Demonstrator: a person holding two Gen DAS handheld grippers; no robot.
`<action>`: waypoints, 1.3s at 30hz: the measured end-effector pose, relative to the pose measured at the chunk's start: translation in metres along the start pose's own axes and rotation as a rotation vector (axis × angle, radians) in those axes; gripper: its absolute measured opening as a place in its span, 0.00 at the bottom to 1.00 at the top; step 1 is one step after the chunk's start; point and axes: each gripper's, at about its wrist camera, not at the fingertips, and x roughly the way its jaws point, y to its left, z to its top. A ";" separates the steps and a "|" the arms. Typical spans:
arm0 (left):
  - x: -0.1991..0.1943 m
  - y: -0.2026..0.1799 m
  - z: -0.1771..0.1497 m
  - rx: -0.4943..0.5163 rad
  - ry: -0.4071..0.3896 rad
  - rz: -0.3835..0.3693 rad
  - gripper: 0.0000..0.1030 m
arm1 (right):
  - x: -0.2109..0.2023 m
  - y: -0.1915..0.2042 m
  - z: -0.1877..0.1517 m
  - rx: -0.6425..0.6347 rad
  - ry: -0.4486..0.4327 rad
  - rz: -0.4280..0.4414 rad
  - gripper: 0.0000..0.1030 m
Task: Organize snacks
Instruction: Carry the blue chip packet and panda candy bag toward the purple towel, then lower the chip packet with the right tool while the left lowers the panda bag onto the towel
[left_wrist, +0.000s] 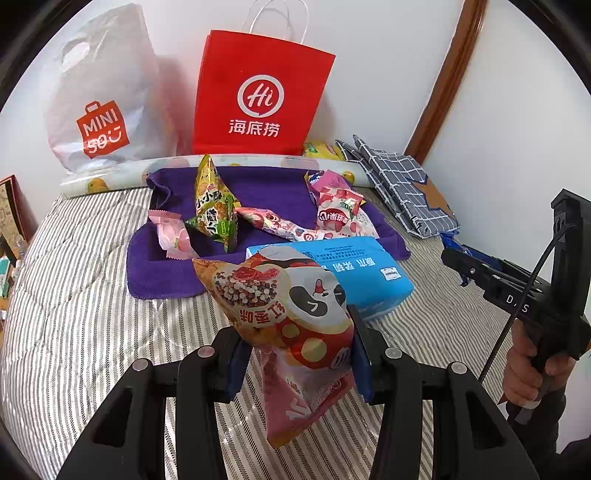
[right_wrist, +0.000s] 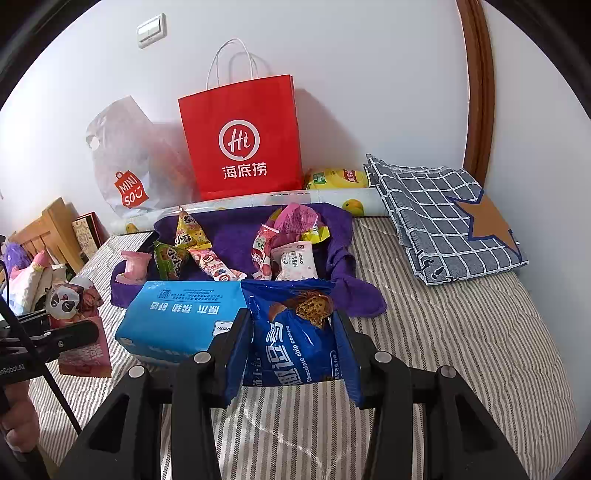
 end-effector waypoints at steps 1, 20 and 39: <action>0.000 0.000 -0.001 0.000 0.000 0.001 0.45 | -0.001 -0.001 -0.001 0.001 -0.001 0.001 0.41; 0.007 0.003 0.013 -0.008 0.005 0.000 0.45 | 0.018 0.002 0.013 -0.004 0.014 0.017 0.41; 0.011 0.009 0.030 -0.003 0.000 0.005 0.45 | 0.035 0.008 0.037 -0.010 0.011 0.033 0.41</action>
